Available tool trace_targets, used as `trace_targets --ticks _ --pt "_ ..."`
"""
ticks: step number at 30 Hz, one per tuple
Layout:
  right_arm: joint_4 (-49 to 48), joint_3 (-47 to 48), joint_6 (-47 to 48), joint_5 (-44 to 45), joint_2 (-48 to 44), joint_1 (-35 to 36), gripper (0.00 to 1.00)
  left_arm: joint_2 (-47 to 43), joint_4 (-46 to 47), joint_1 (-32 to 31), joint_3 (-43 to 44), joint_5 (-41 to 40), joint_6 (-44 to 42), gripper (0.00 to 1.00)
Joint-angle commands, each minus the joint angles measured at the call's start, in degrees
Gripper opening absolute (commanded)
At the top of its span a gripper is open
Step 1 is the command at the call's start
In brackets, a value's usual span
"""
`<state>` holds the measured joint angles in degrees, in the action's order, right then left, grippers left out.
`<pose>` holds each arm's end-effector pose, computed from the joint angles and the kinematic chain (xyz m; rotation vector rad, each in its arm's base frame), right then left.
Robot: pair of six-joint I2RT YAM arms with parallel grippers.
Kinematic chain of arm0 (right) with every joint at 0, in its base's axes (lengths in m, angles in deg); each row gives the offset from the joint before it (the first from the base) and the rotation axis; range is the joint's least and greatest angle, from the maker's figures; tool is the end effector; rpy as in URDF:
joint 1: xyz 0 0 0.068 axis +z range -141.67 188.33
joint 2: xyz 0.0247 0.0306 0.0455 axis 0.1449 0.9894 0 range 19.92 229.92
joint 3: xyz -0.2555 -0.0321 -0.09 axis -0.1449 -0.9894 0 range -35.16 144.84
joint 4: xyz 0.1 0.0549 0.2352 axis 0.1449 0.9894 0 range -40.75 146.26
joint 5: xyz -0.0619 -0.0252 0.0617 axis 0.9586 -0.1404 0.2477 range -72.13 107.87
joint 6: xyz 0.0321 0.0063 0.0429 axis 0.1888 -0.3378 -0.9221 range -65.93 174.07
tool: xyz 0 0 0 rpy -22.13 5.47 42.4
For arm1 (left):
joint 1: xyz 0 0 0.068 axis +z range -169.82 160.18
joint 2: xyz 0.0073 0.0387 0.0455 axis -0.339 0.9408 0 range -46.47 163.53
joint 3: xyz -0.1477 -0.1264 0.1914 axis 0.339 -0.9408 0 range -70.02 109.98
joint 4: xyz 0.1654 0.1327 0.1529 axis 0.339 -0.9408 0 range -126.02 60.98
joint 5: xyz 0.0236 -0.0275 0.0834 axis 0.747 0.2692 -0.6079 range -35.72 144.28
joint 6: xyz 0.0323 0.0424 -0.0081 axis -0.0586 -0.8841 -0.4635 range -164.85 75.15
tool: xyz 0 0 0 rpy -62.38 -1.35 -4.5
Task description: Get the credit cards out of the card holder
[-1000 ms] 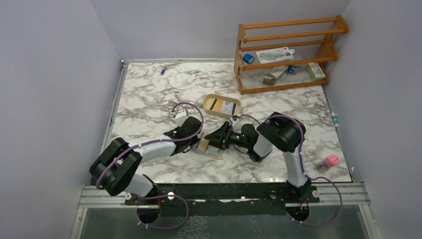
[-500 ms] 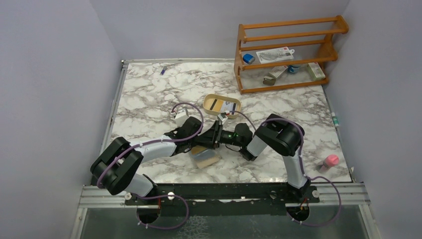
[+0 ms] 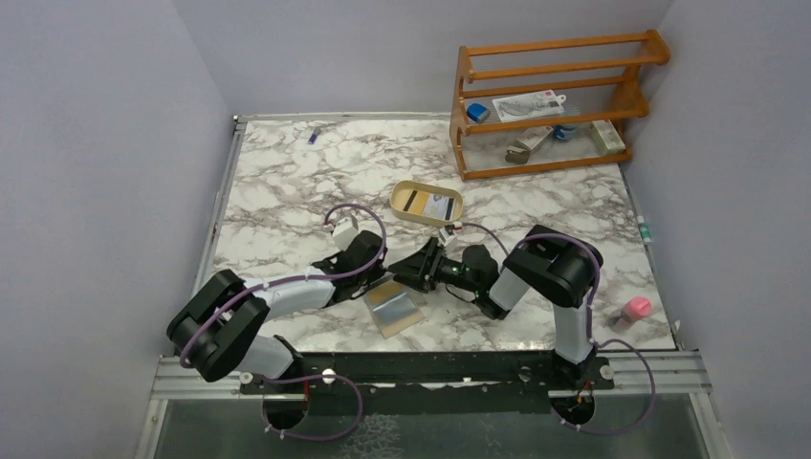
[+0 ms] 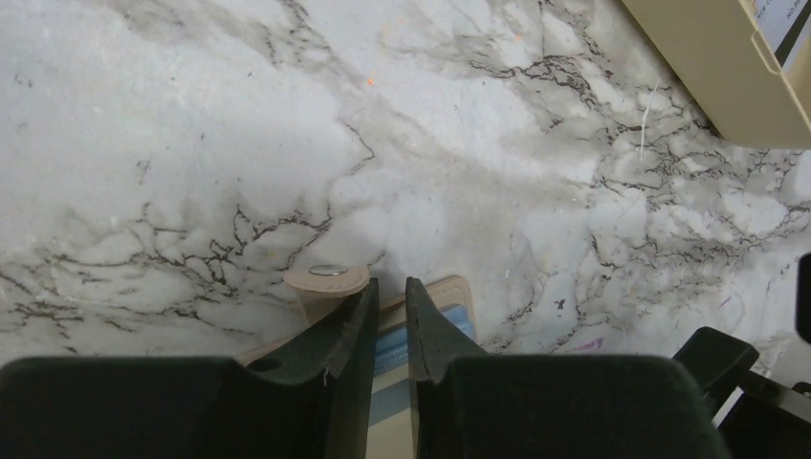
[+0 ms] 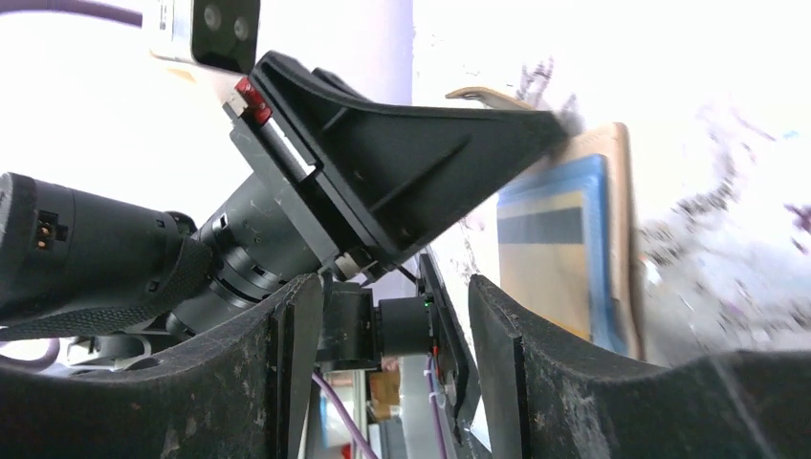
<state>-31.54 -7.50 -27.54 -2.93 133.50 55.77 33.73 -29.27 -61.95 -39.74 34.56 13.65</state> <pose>0.2003 0.2367 0.1058 0.2758 2.0785 1.8701 0.1917 -0.1572 0.1422 -0.4937 2.3670 -0.4047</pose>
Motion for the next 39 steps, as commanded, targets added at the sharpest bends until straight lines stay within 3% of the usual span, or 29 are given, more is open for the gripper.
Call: trace_targets --ticks 1,7,14,18,25,31,36,39 --pt "1.95 -2.76 -2.81 7.55 -4.52 1.86 0.62 -0.31 -10.75 0.37 -6.34 3.86 6.57 0.2" --pt "15.31 -3.45 -5.91 14.18 -11.67 6.71 0.63 -3.29 -14.83 2.76 -8.16 2.09 14.38 0.13" --pt "18.51 -3.31 -8.96 15.71 -12.21 10.36 0.62 -9.35 -24.3 2.78 -9.71 -2.99 28.08 0.1" --pt "27.12 -2.71 -9.17 16.59 -15.02 11.36 0.63 -11.85 -27.49 2.79 -10.08 -4.85 34.25 0.02" --pt "44.65 -1.35 -9.04 23.94 -23.26 12.32 0.65 -6.67 -34.28 2.78 -5.66 -6.89 39.01 0.0" --pt "47.41 2.29 -7.56 26.21 -23.08 12.33 0.65 1.15 -37.15 2.76 -1.58 -3.24 43.06 0.0" --pt "48.97 5.84 -7.75 24.78 -20.33 12.45 0.65 -1.25 -36.0 2.76 -3.22 -2.97 45.33 0.0" --pt "56.37 8.19 -8.84 25.73 -20.9 12.97 0.65 -4.58 -35.8 2.77 -4.27 -4.38 45.79 0.0"
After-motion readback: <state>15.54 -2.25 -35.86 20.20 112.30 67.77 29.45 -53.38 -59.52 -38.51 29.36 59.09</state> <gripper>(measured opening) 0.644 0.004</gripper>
